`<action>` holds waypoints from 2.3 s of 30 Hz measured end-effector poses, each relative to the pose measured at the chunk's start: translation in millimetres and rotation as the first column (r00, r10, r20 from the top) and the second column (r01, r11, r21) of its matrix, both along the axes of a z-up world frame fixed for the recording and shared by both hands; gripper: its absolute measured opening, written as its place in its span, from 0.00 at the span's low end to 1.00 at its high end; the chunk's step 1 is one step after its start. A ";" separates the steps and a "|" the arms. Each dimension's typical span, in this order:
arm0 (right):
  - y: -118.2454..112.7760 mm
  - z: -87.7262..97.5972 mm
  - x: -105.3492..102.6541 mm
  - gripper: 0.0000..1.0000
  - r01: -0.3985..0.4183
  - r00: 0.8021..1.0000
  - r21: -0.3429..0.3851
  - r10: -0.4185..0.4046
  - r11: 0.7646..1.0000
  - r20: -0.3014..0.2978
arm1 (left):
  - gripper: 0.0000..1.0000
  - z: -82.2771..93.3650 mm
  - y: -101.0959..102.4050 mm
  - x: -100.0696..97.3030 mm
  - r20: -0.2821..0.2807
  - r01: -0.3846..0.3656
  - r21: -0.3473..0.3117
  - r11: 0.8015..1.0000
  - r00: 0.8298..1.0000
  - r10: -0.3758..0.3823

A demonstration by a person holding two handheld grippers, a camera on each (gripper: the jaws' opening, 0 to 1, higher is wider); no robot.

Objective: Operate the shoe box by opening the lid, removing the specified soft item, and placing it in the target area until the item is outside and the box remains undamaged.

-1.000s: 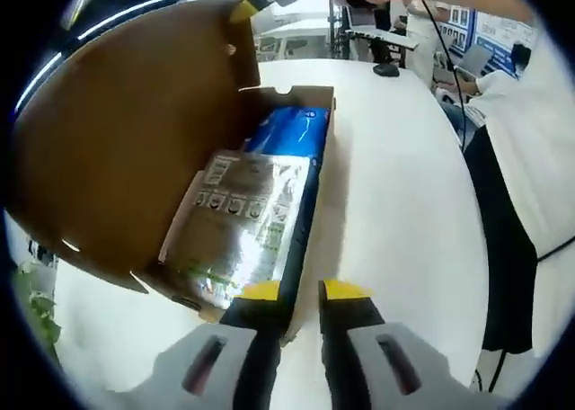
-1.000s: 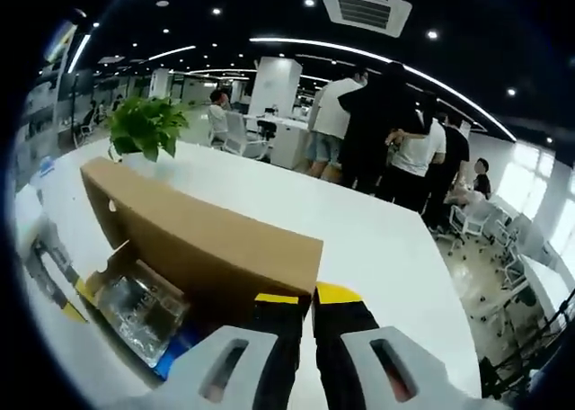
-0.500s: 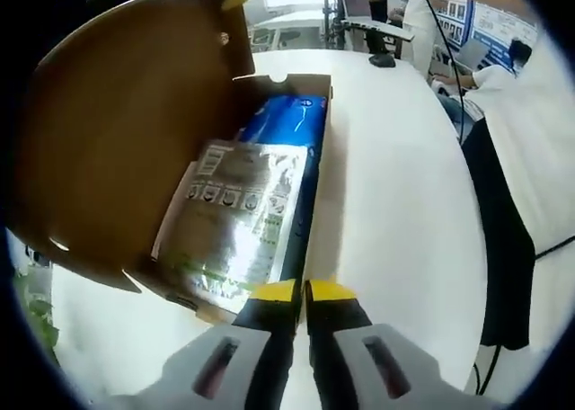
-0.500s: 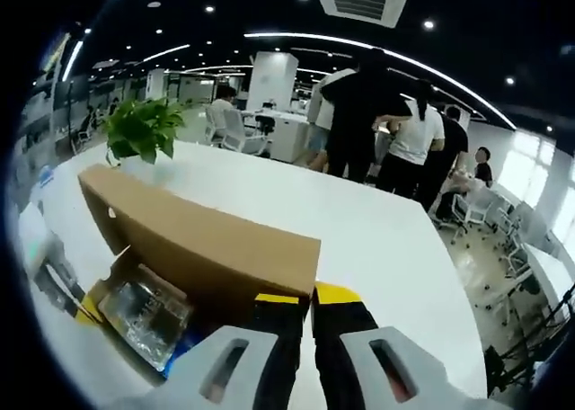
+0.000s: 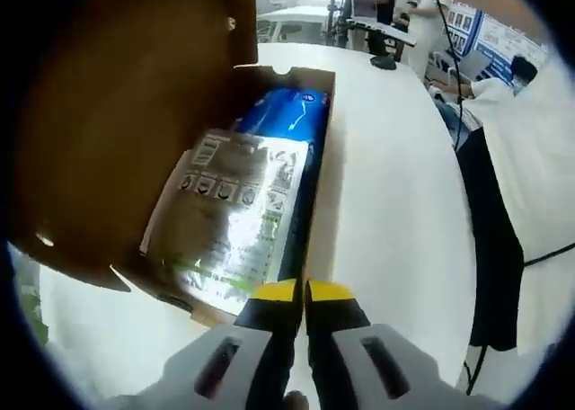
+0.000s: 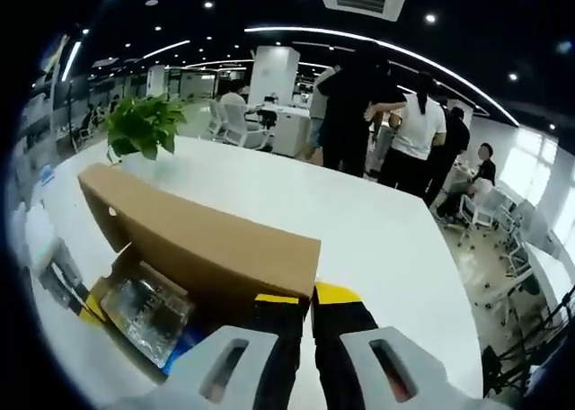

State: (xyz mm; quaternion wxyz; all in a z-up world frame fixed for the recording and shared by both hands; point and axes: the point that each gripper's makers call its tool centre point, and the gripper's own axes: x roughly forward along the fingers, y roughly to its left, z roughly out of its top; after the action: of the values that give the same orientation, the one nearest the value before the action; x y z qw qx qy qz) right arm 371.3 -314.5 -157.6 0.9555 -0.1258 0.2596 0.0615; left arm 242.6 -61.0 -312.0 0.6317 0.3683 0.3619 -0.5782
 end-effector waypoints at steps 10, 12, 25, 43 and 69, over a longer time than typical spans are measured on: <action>-2.5 0.9 16.7 0.00 0.023 0.995 0.057 -0.017 0.998 -0.096 | 0.00 -2.4 1.4 -0.3 -0.006 -0.036 -0.024 0.999 0.999 0.036; -1.8 1.0 21.4 0.00 0.018 0.995 0.051 -0.013 0.999 -0.100 | 0.00 -2.2 2.5 0.7 -0.012 -0.034 -0.035 0.999 0.999 0.034; -2.0 -1.9 36.3 0.00 0.037 0.996 0.128 -0.026 0.991 -0.081 | 0.00 -1.1 1.9 0.6 0.025 -0.058 -0.061 0.996 0.998 0.060; 1.0 -8.7 53.4 0.00 -0.060 0.995 -0.140 0.048 0.988 -0.092 | 0.00 -1.8 0.7 0.9 0.018 -0.079 -0.066 0.995 0.997 0.080; -4.9 -28.4 88.9 0.01 -0.071 0.989 -0.159 0.049 0.985 -0.140 | 0.00 -2.9 -1.6 -1.1 0.019 -0.066 -0.091 0.994 0.998 0.068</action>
State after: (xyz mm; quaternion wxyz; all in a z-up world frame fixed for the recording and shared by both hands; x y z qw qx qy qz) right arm 460.1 -319.3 -185.9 0.9199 -0.2073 0.3240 0.0771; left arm 241.5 -62.7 -314.9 0.6707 0.3333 0.3406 -0.5684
